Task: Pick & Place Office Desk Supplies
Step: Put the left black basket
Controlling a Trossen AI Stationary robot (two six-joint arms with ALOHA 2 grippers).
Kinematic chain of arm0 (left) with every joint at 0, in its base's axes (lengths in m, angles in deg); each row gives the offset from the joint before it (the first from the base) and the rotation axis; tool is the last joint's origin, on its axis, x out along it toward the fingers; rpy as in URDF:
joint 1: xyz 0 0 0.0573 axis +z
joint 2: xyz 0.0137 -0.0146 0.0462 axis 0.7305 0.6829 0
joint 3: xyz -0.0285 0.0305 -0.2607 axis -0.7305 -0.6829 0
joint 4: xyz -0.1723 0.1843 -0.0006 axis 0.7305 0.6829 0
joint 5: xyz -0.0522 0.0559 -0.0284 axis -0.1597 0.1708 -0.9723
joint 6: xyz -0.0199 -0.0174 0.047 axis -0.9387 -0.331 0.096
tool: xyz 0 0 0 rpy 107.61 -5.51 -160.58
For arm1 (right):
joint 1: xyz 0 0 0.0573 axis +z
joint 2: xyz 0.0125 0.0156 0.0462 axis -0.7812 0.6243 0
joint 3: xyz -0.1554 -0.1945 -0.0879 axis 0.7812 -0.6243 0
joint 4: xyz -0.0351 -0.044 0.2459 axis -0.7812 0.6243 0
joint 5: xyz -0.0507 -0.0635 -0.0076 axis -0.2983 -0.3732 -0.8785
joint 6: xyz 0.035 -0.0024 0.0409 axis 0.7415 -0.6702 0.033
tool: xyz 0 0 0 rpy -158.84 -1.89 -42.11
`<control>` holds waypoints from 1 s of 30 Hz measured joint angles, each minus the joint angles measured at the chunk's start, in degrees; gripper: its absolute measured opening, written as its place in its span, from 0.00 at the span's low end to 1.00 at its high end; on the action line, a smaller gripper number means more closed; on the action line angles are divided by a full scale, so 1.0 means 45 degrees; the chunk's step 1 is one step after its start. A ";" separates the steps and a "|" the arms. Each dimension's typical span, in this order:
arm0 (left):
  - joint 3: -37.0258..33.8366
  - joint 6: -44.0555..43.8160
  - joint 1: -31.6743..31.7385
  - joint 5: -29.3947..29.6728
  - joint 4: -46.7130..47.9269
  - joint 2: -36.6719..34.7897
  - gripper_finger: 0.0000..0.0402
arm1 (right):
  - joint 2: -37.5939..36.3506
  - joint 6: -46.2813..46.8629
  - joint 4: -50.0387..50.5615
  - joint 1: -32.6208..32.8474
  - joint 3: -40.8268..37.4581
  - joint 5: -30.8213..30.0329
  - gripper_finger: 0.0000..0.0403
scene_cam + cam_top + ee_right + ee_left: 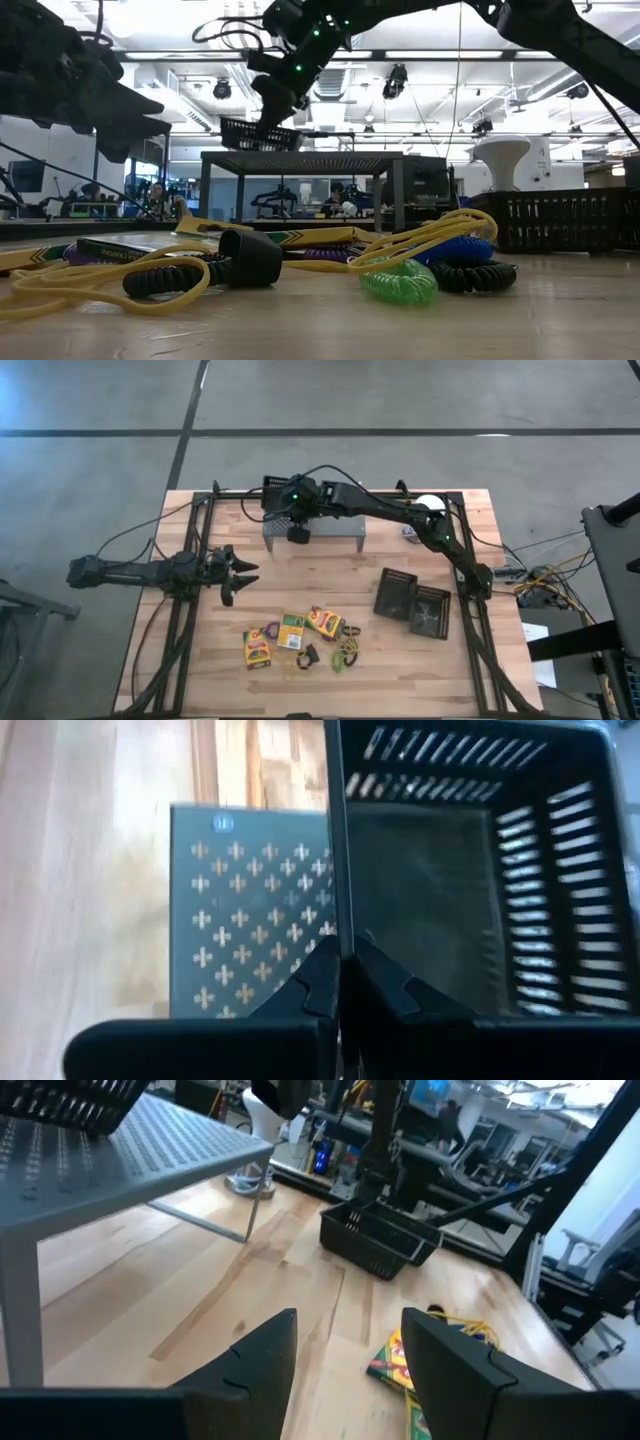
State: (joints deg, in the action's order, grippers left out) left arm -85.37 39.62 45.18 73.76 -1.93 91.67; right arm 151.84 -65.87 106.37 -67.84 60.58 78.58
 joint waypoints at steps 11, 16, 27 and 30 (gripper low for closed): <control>0.0000 -0.0084 -0.0003 -0.0003 -0.0042 -0.0010 0.46 | -0.0024 0.0520 -0.0034 -0.0168 -0.0450 -0.0034 0.03; 0.0000 -0.0112 -0.0003 -0.0003 -0.0051 -0.0010 0.46 | -0.0024 0.0505 0.0043 -0.0180 -0.0303 -0.0034 0.03; 0.0000 -0.0112 -0.0002 -0.0005 0.0002 -0.0010 0.46 | -0.0120 0.0085 -0.0102 -0.0165 -0.0280 0.0010 0.28; 0.0000 -0.0112 -0.0003 -0.0008 0.0007 -0.0010 0.46 | -0.0566 -0.0360 -0.0239 -0.0114 -0.0285 0.0021 0.35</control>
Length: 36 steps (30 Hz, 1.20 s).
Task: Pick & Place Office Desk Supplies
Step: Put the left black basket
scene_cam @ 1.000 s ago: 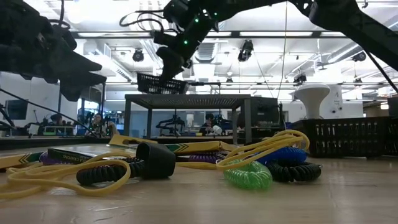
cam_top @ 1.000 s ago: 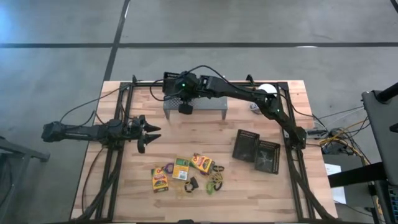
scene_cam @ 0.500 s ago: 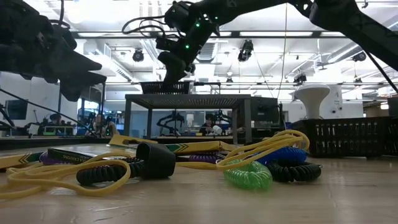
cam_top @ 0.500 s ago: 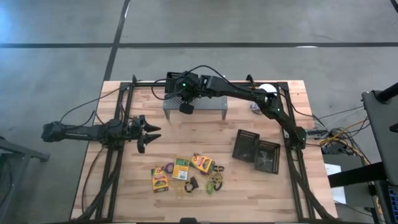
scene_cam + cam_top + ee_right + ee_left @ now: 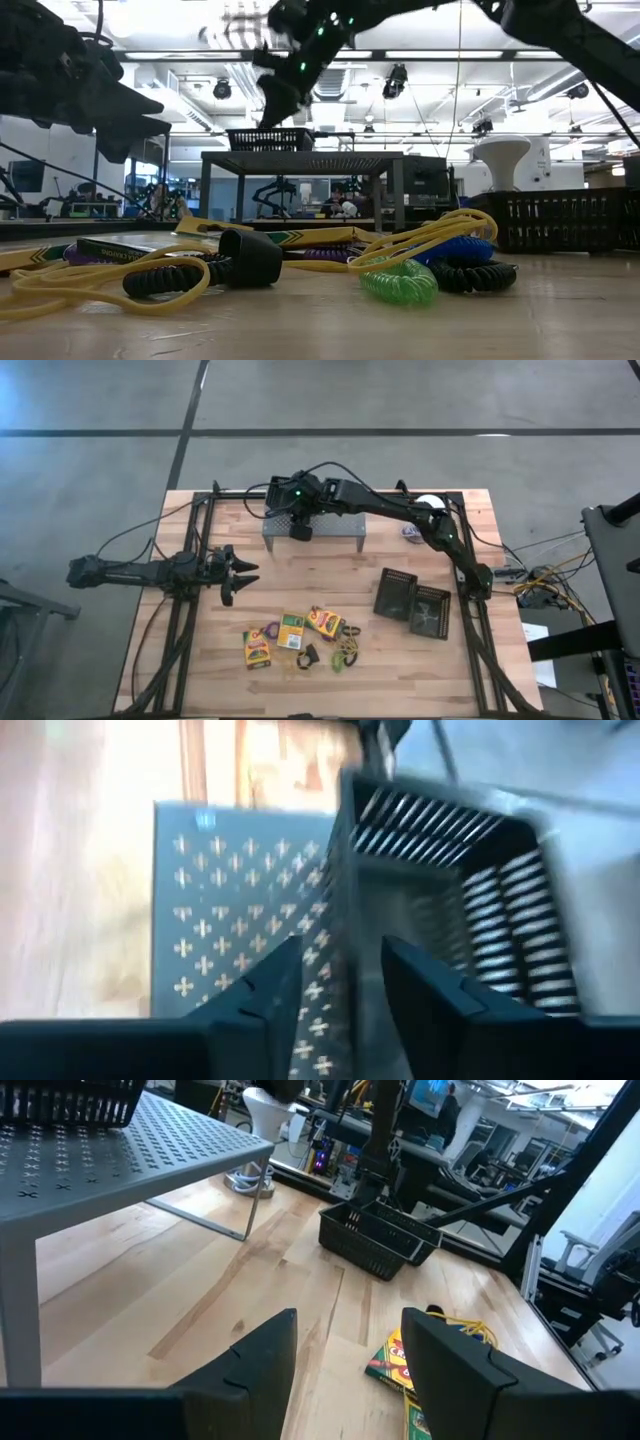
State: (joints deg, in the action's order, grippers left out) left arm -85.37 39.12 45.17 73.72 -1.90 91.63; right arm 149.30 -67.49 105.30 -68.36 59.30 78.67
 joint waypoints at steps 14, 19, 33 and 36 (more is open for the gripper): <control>0.0000 -0.0039 -0.0005 -0.0006 0.0019 0.0246 0.46 | -0.2059 -0.1321 0.3231 0.0189 -0.1267 0.1426 0.42; 0.0000 -0.0034 -0.0005 -0.0005 0.0019 0.0344 0.46 | -0.3158 -0.1091 0.2327 0.0220 -0.3479 0.1302 0.38; -0.0001 -0.0029 0.0000 0.0005 0.0019 0.0335 0.46 | -0.5439 -0.4755 -0.3759 -0.0549 -0.8383 -0.1385 0.39; 0.0000 -0.0029 0.0000 0.0015 0.0019 0.0335 0.46 | -0.5320 -0.3769 -0.4011 -0.0962 -0.8359 -0.2562 0.43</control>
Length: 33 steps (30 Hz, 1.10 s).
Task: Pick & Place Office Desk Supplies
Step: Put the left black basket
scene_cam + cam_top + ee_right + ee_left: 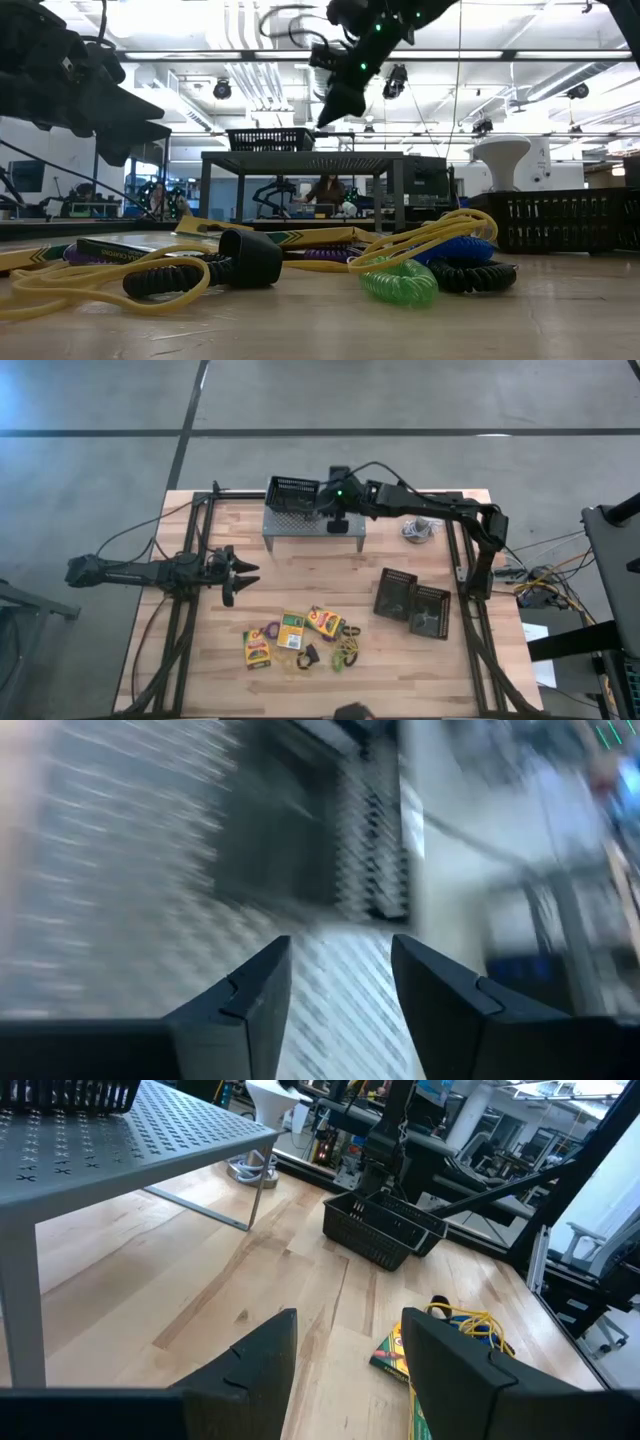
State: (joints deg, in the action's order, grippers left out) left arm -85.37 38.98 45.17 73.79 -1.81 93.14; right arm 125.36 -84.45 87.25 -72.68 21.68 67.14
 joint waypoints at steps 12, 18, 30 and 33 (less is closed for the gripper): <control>0.0000 0.0008 0.0005 0.0029 -0.0005 0.0000 0.46 | 0.1835 0.2001 -0.1732 -0.2888 0.0913 0.4166 0.41; 0.0000 0.0010 0.0005 0.0029 -0.0005 0.0000 0.46 | 0.2529 0.2698 -0.1589 -0.3244 0.1886 0.6203 0.37; -0.0002 0.0000 -0.0005 0.0021 -0.0004 0.0005 0.46 | 0.1594 0.2410 0.1707 -0.1944 0.1938 0.7558 0.31; 0.0000 0.0000 -0.0005 0.0020 -0.0005 0.0005 0.46 | 0.1296 0.2411 0.2287 -0.1191 0.1938 0.7558 0.30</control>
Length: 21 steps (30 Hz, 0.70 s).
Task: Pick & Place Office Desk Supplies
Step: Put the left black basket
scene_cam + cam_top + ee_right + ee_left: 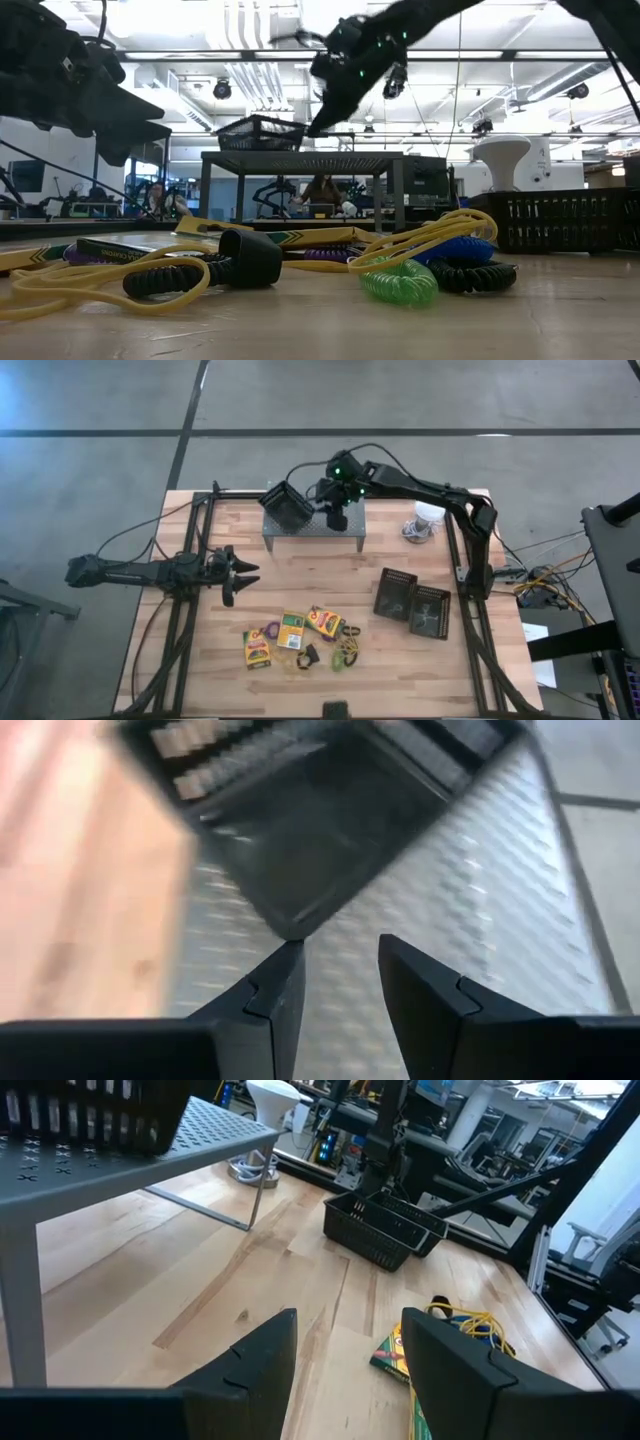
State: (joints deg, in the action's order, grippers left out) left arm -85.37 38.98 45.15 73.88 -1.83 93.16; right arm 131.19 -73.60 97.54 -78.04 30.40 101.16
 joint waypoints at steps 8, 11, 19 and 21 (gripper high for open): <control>-0.0001 -0.0060 0.0005 0.1192 -0.0163 -0.0010 0.46 | 0.0013 0.0909 -0.0913 0.1910 0.0005 -0.1470 0.30; 0.0228 -0.0323 0.0009 0.2089 0.0221 -0.0002 0.45 | -0.0047 0.1266 -0.0400 0.2077 -0.0007 -0.3241 0.29; 0.2663 0.0600 0.0007 0.3800 0.2933 0.0412 0.29 | -0.0302 0.2230 -0.0479 0.2347 -0.1398 -0.3648 0.25; 0.2902 0.0890 -0.0015 0.3328 0.2867 0.0944 0.24 | -0.0443 0.2316 -0.1193 0.2679 -0.2296 -0.3752 0.24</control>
State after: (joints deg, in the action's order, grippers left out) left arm -72.31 42.99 45.08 88.85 11.07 97.40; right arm 129.20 -63.18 92.17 -65.98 20.07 84.27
